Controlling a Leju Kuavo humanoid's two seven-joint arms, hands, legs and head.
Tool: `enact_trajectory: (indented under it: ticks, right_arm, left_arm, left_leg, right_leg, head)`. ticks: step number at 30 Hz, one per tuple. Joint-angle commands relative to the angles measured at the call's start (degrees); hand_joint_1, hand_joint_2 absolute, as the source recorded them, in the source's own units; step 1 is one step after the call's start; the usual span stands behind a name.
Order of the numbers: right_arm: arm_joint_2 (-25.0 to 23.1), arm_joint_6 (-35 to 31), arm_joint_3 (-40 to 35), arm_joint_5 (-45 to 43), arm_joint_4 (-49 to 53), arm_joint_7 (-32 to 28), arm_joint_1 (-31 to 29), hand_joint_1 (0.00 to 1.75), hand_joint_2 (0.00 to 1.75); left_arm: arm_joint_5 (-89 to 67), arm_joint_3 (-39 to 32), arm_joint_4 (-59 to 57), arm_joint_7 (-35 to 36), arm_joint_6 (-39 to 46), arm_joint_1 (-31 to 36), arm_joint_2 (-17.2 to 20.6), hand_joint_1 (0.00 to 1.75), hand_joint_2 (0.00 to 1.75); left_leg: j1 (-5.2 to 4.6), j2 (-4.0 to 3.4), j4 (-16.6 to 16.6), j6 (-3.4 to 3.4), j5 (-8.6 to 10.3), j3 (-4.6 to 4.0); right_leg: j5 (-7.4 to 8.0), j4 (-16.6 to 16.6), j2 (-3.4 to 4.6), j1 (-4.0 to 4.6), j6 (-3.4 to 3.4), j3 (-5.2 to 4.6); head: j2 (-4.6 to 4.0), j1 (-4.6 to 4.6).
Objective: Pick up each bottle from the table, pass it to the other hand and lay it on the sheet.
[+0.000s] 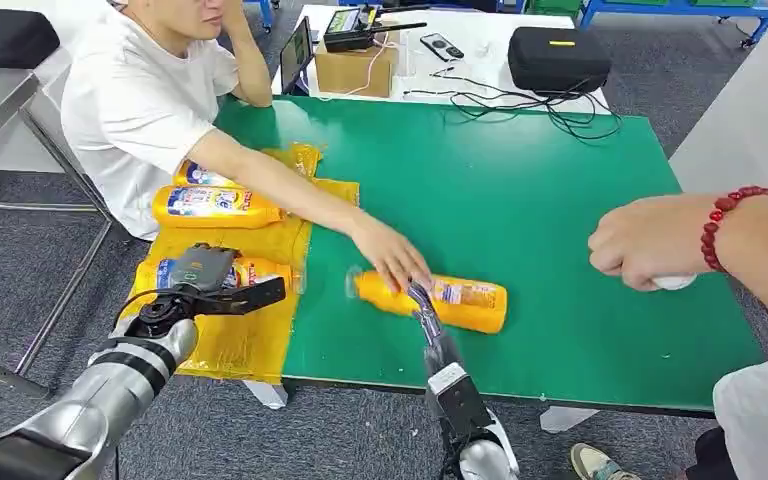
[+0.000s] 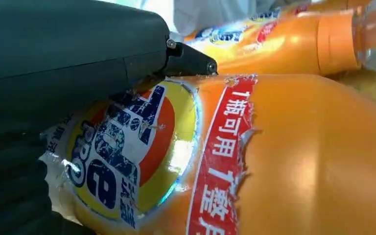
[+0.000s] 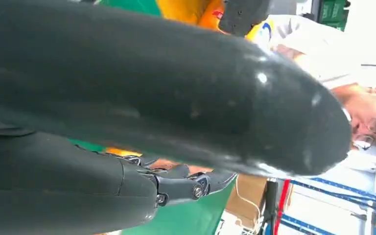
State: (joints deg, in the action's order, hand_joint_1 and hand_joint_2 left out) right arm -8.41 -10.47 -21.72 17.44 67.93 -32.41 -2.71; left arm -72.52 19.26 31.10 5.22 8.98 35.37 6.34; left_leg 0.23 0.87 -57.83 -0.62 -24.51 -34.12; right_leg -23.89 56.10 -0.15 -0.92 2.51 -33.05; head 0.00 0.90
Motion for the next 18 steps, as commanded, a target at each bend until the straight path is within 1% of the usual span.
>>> enact_trajectory:
  ticks: [1, 3, 5, 7, 8, 9, 11, 12, 14, 15, 16, 18]
  right_arm:
    - [-0.4, 0.4, 2.5, -0.3, -4.6, 0.1, -0.2, 0.0, 0.0]
    - [-0.4, 0.4, 2.5, -0.3, -4.6, 0.1, -0.3, 0.0, 0.0]
    - [-0.5, 0.5, 2.5, -0.3, -4.9, 0.1, -0.5, 0.0, 0.0]
    - [-0.6, 0.7, 2.3, 0.0, -5.8, 0.1, -1.1, 0.0, 0.0]
    - [-0.7, 0.7, 2.1, 0.2, -6.7, 0.0, -1.7, 0.0, 0.0]
    - [-1.1, 0.3, 2.3, 0.1, -7.5, -0.4, -2.3, 0.0, 0.0]
    - [-1.3, -0.4, 2.6, -0.2, -7.9, -0.9, -2.8, 0.0, 0.0]
    - [-1.3, -0.5, 2.6, -0.3, -7.9, -1.0, -3.0, 0.0, 0.0]
    - [-1.1, -0.5, 2.3, -0.3, -8.4, -1.0, -3.3, 0.0, 0.0]
    - [-1.0, -0.4, 2.2, -0.3, -8.6, -1.0, -3.3, 0.0, 0.0]
    - [-1.0, -0.3, 2.1, -0.4, -8.8, -1.0, -3.2, 0.0, 0.0]
    - [-1.0, -0.3, 2.0, -0.5, -9.3, -1.1, -3.0, 0.0, 0.0]
  left_arm:
    - [1.6, 1.4, -12.2, -0.8, -6.7, 1.4, -3.7, 0.0, 1.75]
    - [1.7, 1.4, -12.2, -0.8, -6.7, 1.4, -3.6, 0.0, 1.75]
    - [1.8, 1.3, -12.1, -0.9, -7.0, 1.4, -3.5, 0.0, 1.75]
    - [5.1, -1.2, -12.9, -2.2, -11.4, 1.9, -3.7, 0.0, 1.75]
    - [6.7, -2.3, -13.3, -3.1, -13.8, 2.2, -3.7, 0.0, 1.75]
    - [8.9, -3.8, -13.4, -4.5, -16.0, 2.3, -3.7, 0.0, 1.75]
    - [12.5, -6.2, -13.1, -6.6, -17.8, 2.0, -3.7, 0.0, 1.75]
    - [14.0, -7.1, -12.9, -7.4, -18.7, 2.0, -3.7, 0.0, 1.75]
    - [16.5, -8.1, -12.1, -8.8, -19.2, 1.4, -3.6, 0.0, 1.75]
    - [17.6, -8.3, -11.7, -9.9, -19.4, 1.0, -3.4, 0.0, 1.75]
    - [18.7, -8.7, -11.3, -10.4, -19.3, 0.5, -3.2, 0.0, 1.75]
    - [19.9, -8.9, -10.8, -10.8, -18.7, -0.2, -2.9, 0.0, 1.75]
  left_leg:
    - [-0.01, -0.06, 0.1, 0.05, 0.16, -0.02]
    - [0.0, -0.1, 0.1, 0.07, 0.15, 0.07]
    - [-0.01, -0.1, 0.1, 0.05, 0.18, 0.27]
    - [0.0, -0.31, 0.3, 0.0, 0.32, 0.12]
    - [0.0, -0.19, 0.2, 0.0, 0.34, 0.22]
    - [0.03, -0.17, 0.1, 0.02, 0.33, 0.18]
    - [0.0, -0.19, 0.1, 0.01, 0.33, 0.29]
    - [0.02, -0.34, 0.1, 0.02, 0.33, 0.21]
    - [-0.01, -0.18, 0.1, 0.0, 0.27, 0.28]
    - [0.0, -0.29, 0.2, 0.01, 0.31, 0.22]
    - [-0.02, -0.21, 0.2, 0.0, 0.31, 0.27]
    - [-0.03, -0.28, 0.2, 0.01, 0.31, 0.28]
  right_leg:
    - [0.14, -0.1, 0.01, 0.01, -0.08, -0.19]
    - [0.13, -0.1, 0.04, 0.03, -0.09, -0.27]
    - [0.11, -0.1, 0.06, 0.02, -0.1, -0.08]
    - [0.39, -0.2, 0.21, 0.04, -0.29, 0.11]
    - [0.36, -0.1, 0.1, 0.03, -0.16, 0.38]
    - [0.35, -0.1, 0.09, 0.06, -0.16, 0.37]
    - [0.35, -0.1, 0.11, 0.02, -0.14, 0.5]
    - [0.4, -0.1, 0.24, 0.05, -0.17, 0.4]
    - [0.32, 0.0, 0.08, 0.01, -0.11, 0.5]
    - [0.39, -0.1, 0.17, 0.02, -0.15, 0.41]
    - [0.34, -0.1, 0.08, 0.0, -0.13, 0.45]
    - [0.35, -0.1, 0.16, -0.01, -0.14, 0.45]
  head:
    - [0.0, 0.02]
    - [0.0, 0.02]
    - [0.0, 0.0]
    - [0.0, 0.02]
    - [0.0, 0.02]
    - [0.0, 0.0]
    - [0.0, 0.0]
    - [0.0, 0.04]
    - [0.0, 0.0]
    - [0.0, 0.04]
    - [0.0, 0.0]
    - [0.0, 0.02]
